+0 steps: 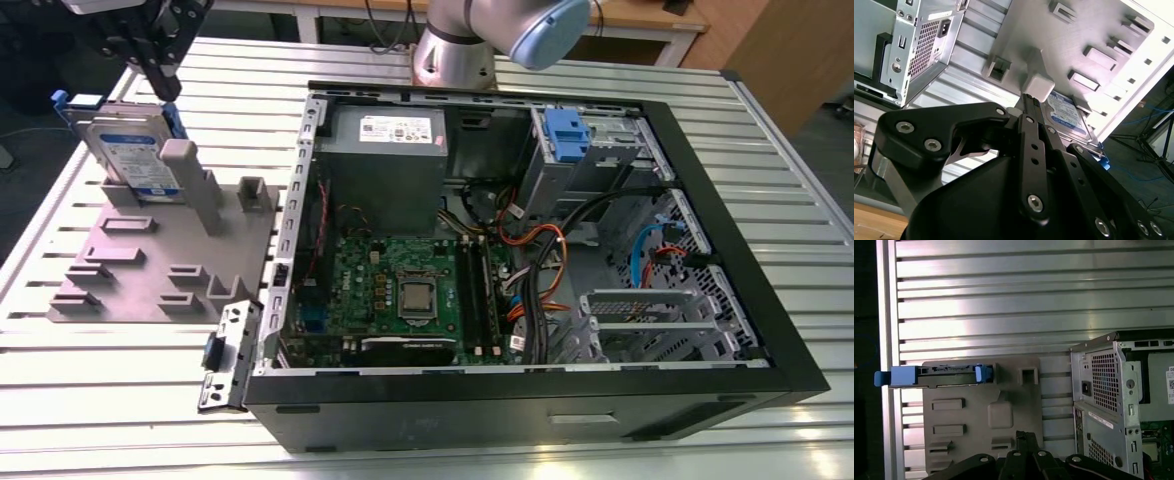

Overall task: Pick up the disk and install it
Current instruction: 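Reach for the disk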

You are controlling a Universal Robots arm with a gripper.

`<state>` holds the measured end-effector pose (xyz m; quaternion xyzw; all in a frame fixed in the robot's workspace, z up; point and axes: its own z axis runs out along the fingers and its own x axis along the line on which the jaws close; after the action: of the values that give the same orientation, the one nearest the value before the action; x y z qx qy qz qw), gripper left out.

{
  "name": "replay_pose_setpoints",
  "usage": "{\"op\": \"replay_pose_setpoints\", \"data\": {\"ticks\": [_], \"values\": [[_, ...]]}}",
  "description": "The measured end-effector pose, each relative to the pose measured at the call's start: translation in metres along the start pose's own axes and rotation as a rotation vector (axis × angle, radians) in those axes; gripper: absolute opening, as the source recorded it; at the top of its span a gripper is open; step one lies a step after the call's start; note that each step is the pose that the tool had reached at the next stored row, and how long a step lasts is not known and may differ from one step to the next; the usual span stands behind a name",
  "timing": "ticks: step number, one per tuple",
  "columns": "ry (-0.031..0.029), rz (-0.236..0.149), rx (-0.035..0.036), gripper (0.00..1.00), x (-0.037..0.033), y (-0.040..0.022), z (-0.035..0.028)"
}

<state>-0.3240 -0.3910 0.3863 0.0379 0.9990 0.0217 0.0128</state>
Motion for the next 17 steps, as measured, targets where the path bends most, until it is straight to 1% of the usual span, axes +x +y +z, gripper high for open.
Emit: {"op": "replay_pose_setpoints", "data": {"ticks": [6, 8, 11, 14, 17], "values": [[0.0003, 0.0, 0.0001, 0.11, 0.0056, -0.0001, 0.0004], [0.0004, 0.0, 0.0, 0.11, 0.0084, 0.0024, 0.0012], [0.0024, 0.0, 0.0001, 0.11, 0.0132, 0.0075, 0.0033], [0.0036, 0.0, 0.0002, 0.11, 0.0217, 0.0097, 0.0047], [0.0037, 0.0, 0.0002, 0.11, 0.0319, 0.0101, 0.0052]]}}
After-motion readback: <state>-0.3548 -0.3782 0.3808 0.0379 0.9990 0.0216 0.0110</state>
